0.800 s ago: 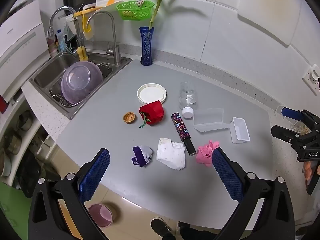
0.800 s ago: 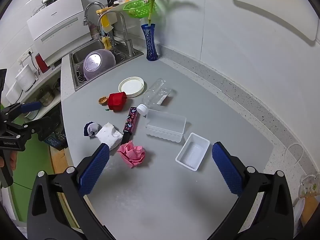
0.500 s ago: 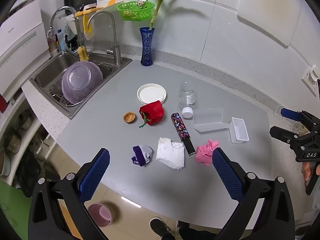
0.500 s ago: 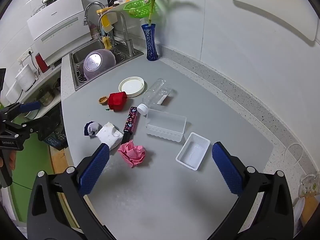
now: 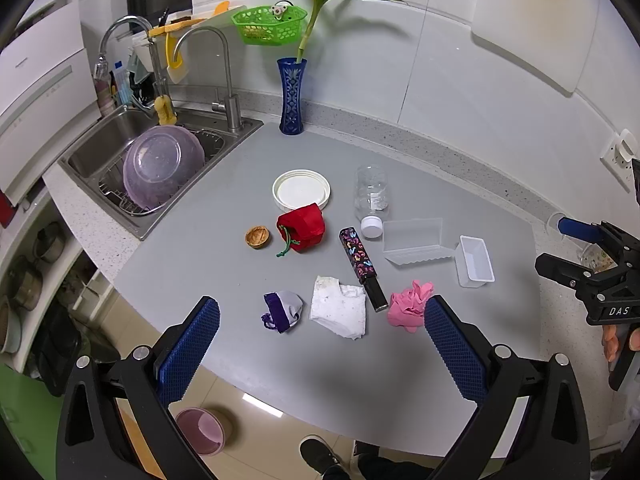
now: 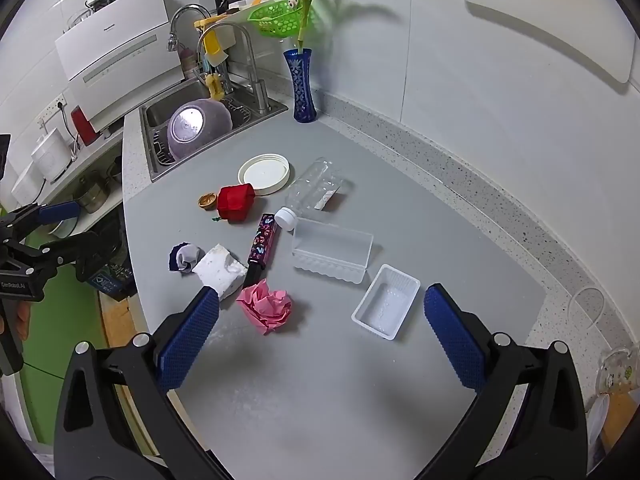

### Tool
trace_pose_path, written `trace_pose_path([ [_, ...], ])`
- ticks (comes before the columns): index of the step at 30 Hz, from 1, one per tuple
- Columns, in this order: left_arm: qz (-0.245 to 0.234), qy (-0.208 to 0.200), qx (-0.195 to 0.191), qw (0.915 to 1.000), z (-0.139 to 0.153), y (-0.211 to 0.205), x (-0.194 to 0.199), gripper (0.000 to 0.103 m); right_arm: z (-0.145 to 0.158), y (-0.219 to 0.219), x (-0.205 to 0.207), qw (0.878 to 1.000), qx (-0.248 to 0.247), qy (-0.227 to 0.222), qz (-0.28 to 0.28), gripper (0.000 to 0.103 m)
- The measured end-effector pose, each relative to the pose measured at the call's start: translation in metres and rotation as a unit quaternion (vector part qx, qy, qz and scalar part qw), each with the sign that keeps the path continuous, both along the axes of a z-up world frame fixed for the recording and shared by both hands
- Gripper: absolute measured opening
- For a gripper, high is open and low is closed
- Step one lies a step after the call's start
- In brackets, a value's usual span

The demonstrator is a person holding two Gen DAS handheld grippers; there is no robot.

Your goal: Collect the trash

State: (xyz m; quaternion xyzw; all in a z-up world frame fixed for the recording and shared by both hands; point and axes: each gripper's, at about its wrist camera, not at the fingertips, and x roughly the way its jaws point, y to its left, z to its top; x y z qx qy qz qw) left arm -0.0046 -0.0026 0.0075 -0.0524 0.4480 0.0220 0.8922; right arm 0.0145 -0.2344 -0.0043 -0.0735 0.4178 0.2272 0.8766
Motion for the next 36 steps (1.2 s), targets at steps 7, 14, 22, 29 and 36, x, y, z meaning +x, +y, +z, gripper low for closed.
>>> trace_pose_path([
  [7,-0.001,-0.001,-0.001,1.0000,-0.0006,-0.0007,-0.0009,0.098,0.0001,0.0001,-0.0007,1.000,0.000,-0.001,0.000,0.100],
  [14,-0.002,-0.002,-0.001,1.0000,0.0026,-0.0044,-0.0008,0.098,0.0002,-0.0003,-0.0013,1.000,0.000,-0.001,0.000,0.100],
  [22,-0.004,-0.002,-0.001,1.0000,0.0028,-0.0057,0.0005,0.098,0.0003,-0.0006,-0.0014,1.000,0.000,-0.001,0.000,0.100],
  [29,-0.005,-0.001,-0.001,1.0000,0.0015,-0.0053,0.0018,0.098,-0.0019,-0.0023,0.0006,1.000,-0.001,-0.001,0.000,0.100],
  [36,-0.008,-0.002,-0.003,1.0000,0.0028,-0.0058,0.0026,0.098,0.0001,-0.0022,-0.0015,1.000,-0.001,-0.001,-0.001,0.100],
])
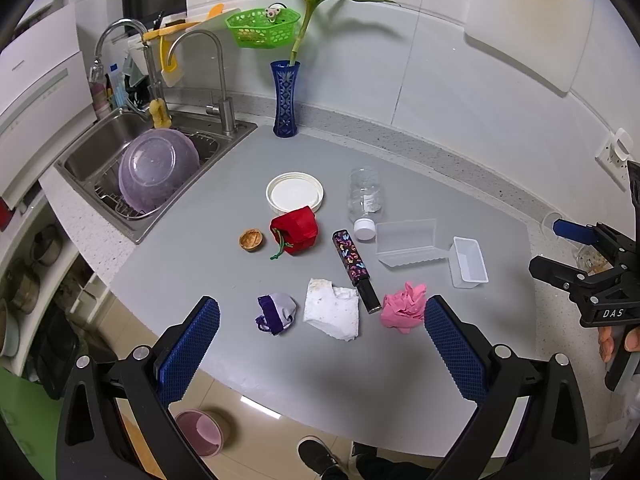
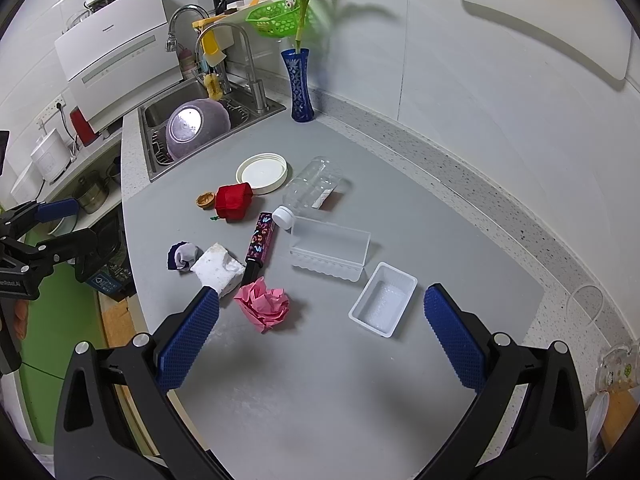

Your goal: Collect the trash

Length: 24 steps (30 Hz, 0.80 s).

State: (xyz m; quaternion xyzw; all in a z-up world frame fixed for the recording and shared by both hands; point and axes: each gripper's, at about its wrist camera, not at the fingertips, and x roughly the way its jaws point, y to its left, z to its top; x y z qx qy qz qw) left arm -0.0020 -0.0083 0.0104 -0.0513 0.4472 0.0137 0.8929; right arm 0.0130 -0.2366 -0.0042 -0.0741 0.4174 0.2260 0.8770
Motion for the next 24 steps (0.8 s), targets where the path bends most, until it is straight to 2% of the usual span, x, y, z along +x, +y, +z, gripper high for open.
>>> trace_pose_path([
  [24,0.000,0.000,0.000,1.0000,-0.001,-0.003,0.000,0.098,-0.007,-0.011,0.004,1.000,-0.001,0.002,-0.003,0.100],
])
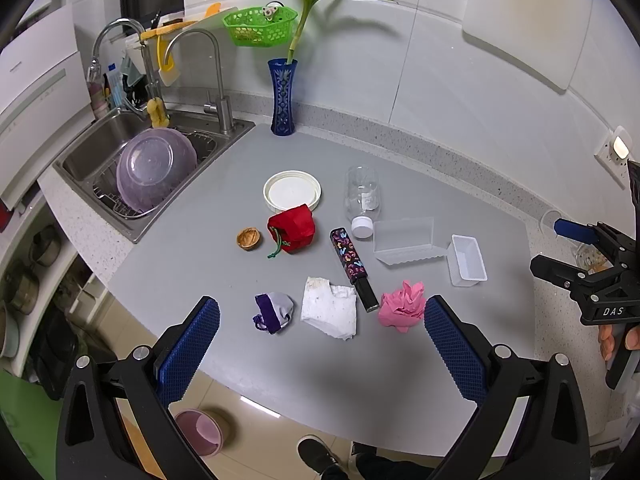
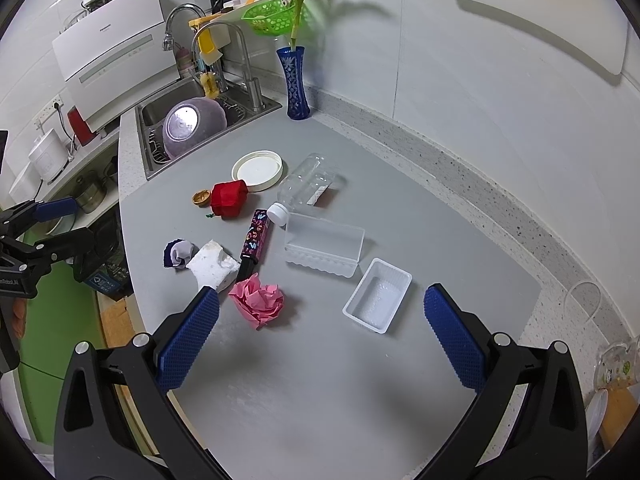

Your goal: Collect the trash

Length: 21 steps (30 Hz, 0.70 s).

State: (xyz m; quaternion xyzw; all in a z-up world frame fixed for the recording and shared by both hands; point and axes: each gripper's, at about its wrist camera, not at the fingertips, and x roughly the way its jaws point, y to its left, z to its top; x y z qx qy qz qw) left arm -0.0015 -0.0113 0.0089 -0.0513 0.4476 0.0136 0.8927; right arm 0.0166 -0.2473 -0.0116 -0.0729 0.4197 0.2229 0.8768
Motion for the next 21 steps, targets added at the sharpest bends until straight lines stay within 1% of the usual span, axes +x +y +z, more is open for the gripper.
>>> trace_pose_path([
  [6,-0.001,0.010,0.002,0.9999,-0.008,0.002,-0.001,0.098,-0.002,0.003,0.001,1.000,-0.002,0.003,0.002,0.100],
  [11,0.015,0.027,-0.014,0.9994,-0.026,0.014,0.003,0.098,-0.007,0.005,0.002,1.000,-0.004,0.009,0.003,0.100],
  [15,0.031,0.051,-0.023,0.9980,-0.047,0.027,0.011,0.098,-0.011,0.007,0.003,1.000,-0.005,0.015,0.004,0.100],
  [21,0.074,0.095,-0.052,0.9914,-0.094,0.053,0.035,0.098,-0.018,0.009,0.008,1.000,-0.006,0.025,0.005,0.100],
])
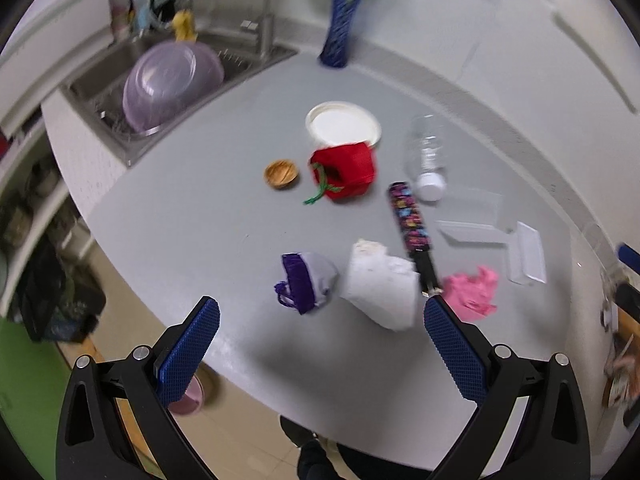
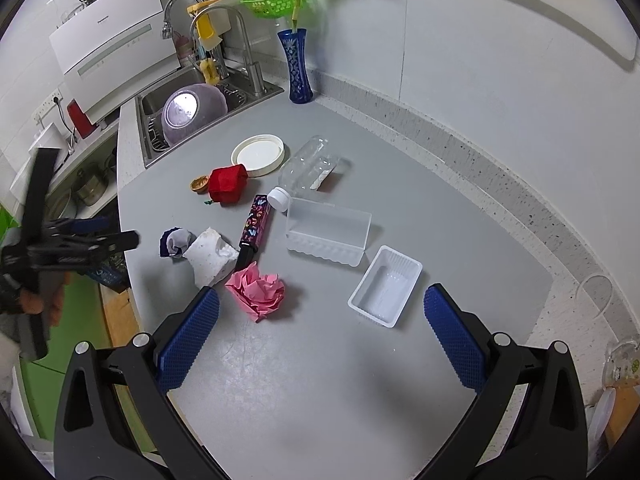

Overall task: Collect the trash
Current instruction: 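Grasp the purple cloth with the left tool while the right tool grasps the pink paper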

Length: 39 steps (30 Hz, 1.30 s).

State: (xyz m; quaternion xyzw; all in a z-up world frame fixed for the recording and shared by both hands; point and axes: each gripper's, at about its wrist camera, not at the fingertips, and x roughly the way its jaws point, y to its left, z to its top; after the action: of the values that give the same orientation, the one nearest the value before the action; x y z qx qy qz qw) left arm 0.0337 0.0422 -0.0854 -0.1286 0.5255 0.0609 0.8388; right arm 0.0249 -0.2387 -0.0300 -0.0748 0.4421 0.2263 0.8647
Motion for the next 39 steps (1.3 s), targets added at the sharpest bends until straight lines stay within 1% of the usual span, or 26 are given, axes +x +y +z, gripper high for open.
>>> trace_pose_path([
  [5,0.023,0.032,-0.020,0.9990,-0.031,0.012,0.016,0.098,-0.004,-0.002,0.006,1.000,-0.003,0.006,-0.004,0.100],
  [7,0.034,0.044,-0.034,0.9979,-0.042,0.018,0.022,0.097,-0.006,-0.003,0.008,1.000,-0.004,0.008,-0.006,0.100],
  [8,0.039,0.047,-0.043,0.9972,-0.046,0.020,0.025,0.094,-0.007,-0.004,0.010,1.000,-0.005,0.009,-0.006,0.100],
  [9,0.044,0.051,-0.051,0.9964,-0.051,0.023,0.027,0.083,-0.008,-0.004,0.011,1.000,-0.006,0.011,-0.008,0.100],
  [10,0.049,0.059,-0.061,0.9952,-0.056,0.026,0.029,0.077,-0.009,-0.005,0.012,1.000,-0.007,0.012,-0.008,0.100],
  [11,0.053,0.065,-0.074,0.9937,-0.061,0.029,0.030,0.063,-0.010,-0.005,0.013,1.000,-0.007,0.014,-0.009,0.100],
  [12,0.056,0.071,-0.083,0.9924,-0.065,0.030,0.031,0.059,-0.011,-0.006,0.014,1.000,-0.008,0.015,-0.010,0.100],
  [13,0.058,0.073,-0.087,0.9919,-0.067,0.031,0.031,0.058,-0.012,-0.006,0.015,1.000,-0.009,0.016,-0.011,0.100],
  [14,0.058,0.072,-0.095,0.9912,-0.069,0.033,0.032,0.055,-0.012,-0.006,0.016,1.000,-0.009,0.017,-0.012,0.100],
  [15,0.061,0.069,-0.101,0.9906,-0.069,0.034,0.031,0.048,-0.013,-0.006,0.017,1.000,-0.009,0.018,-0.012,0.100],
  [16,0.066,0.065,-0.106,0.9900,-0.070,0.036,0.031,0.043,-0.014,-0.005,0.018,1.000,-0.010,0.020,-0.012,0.100],
  [18,0.067,0.056,-0.109,0.9902,-0.068,0.038,0.030,0.025,-0.016,-0.004,0.020,1.000,-0.011,0.022,-0.011,0.100],
  [21,0.061,0.050,-0.111,0.9906,-0.065,0.038,0.033,0.015,-0.018,0.001,0.021,1.000,-0.013,0.025,-0.007,0.100],
  [23,0.061,0.047,-0.113,0.9907,-0.063,0.040,0.032,0.012,-0.020,0.004,0.022,1.000,-0.013,0.026,-0.003,0.100],
  [25,0.057,0.040,-0.109,0.9916,-0.058,0.041,0.031,0.011,-0.021,0.011,0.022,1.000,-0.013,0.027,0.004,0.100],
  [33,0.036,0.003,-0.079,0.9962,-0.019,0.033,0.028,0.011,-0.038,0.046,0.031,0.997,-0.007,0.046,0.055,0.100],
  [37,0.032,-0.012,-0.062,0.9975,-0.003,0.031,0.023,0.011,-0.053,0.069,0.034,0.994,-0.022,0.062,0.084,0.100],
  [39,0.032,-0.017,-0.058,0.9977,0.001,0.032,0.017,0.011,-0.066,0.082,0.035,0.991,-0.039,0.077,0.101,0.100],
])
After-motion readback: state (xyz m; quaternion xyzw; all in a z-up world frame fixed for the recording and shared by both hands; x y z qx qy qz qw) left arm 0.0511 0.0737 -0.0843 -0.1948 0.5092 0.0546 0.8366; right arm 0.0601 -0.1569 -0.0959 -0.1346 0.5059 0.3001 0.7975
